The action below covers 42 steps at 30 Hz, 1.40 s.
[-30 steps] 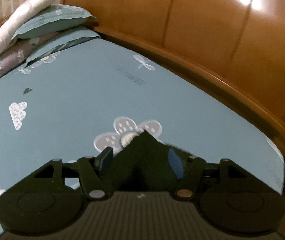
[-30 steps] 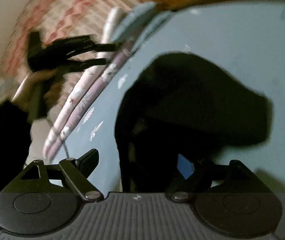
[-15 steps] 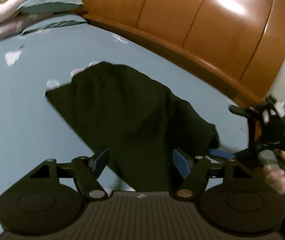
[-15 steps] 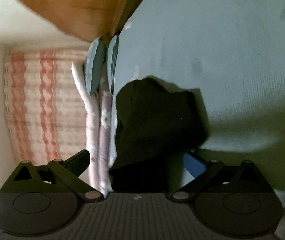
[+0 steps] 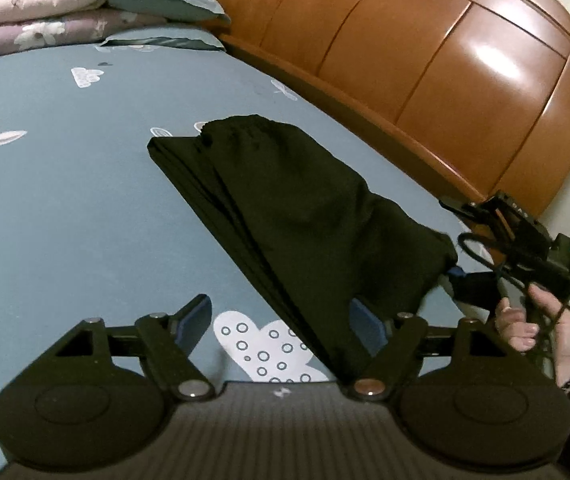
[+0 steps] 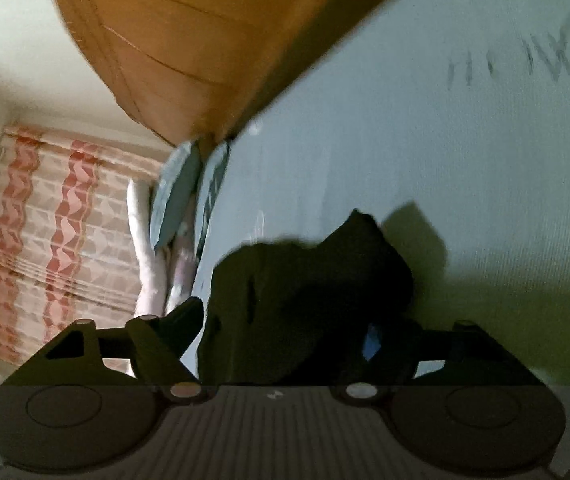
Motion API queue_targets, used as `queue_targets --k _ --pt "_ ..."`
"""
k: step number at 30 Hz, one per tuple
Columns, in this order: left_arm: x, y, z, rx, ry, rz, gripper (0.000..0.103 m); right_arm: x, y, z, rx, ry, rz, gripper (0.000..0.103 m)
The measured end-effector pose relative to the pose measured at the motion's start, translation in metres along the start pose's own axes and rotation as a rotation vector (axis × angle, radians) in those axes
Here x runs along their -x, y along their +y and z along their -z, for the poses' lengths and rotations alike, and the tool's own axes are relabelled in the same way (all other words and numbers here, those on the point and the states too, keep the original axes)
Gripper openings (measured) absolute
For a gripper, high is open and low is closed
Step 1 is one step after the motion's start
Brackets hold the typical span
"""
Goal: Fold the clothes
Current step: 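Lower the pants onto the sheet near the headboard and open both grippers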
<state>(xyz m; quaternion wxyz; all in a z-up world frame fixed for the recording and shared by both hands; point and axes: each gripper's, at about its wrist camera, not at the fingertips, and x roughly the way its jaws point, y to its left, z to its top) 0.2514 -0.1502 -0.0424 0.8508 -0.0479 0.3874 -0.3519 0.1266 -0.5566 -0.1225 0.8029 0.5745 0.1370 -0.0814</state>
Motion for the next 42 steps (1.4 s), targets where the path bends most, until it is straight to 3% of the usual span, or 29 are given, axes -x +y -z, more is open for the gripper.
queue_targets --k 1,3,5,6,10,16,21,24,29,32,36,38,42 --pt "-0.001 0.001 0.001 0.003 0.001 0.003 0.077 -0.001 0.001 -0.003 0.03 -0.009 0.008 0.074" --pt "-0.001 0.002 0.003 -0.004 0.008 -0.004 0.077 -0.003 0.002 -0.008 0.086 -0.014 0.034 0.057" --pt "-0.001 0.003 0.004 -0.005 0.012 -0.007 0.077 -0.006 0.004 -0.014 0.155 -0.003 0.082 0.022" --pt "-0.001 0.004 0.004 -0.002 0.014 -0.006 0.077 -0.006 0.006 -0.014 0.203 -0.003 0.103 0.016" --pt "0.001 0.005 0.004 -0.003 0.011 0.002 0.077 -0.011 0.014 -0.012 0.376 0.01 0.24 0.02" --pt "-0.005 0.003 -0.005 -0.043 0.026 -0.016 0.077 0.018 0.024 -0.003 0.444 -0.062 0.352 0.051" --pt "-0.026 -0.009 -0.032 -0.11 0.02 -0.011 0.077 0.022 0.06 0.019 0.681 -0.11 0.312 0.058" --pt "-0.05 -0.022 -0.056 -0.168 0.007 -0.001 0.077 0.001 0.069 0.039 0.794 -0.044 0.273 0.058" --pt "-0.09 -0.044 -0.096 -0.264 -0.016 0.016 0.077 -0.029 0.06 0.06 0.845 0.042 0.306 0.058" --pt "-0.126 -0.041 -0.105 -0.253 0.001 -0.003 0.076 -0.027 0.056 0.06 0.841 0.048 0.292 0.058" --pt "-0.154 -0.008 -0.099 -0.17 0.031 -0.107 0.073 -0.01 0.06 0.048 0.825 -0.025 0.234 0.062" --pt "-0.152 0.01 -0.091 -0.131 0.029 -0.074 0.074 -0.009 0.063 0.042 0.856 -0.072 0.22 0.072" --pt "-0.141 0.021 -0.087 -0.117 0.018 -0.043 0.074 -0.019 0.056 0.027 0.84 -0.068 0.278 0.072"
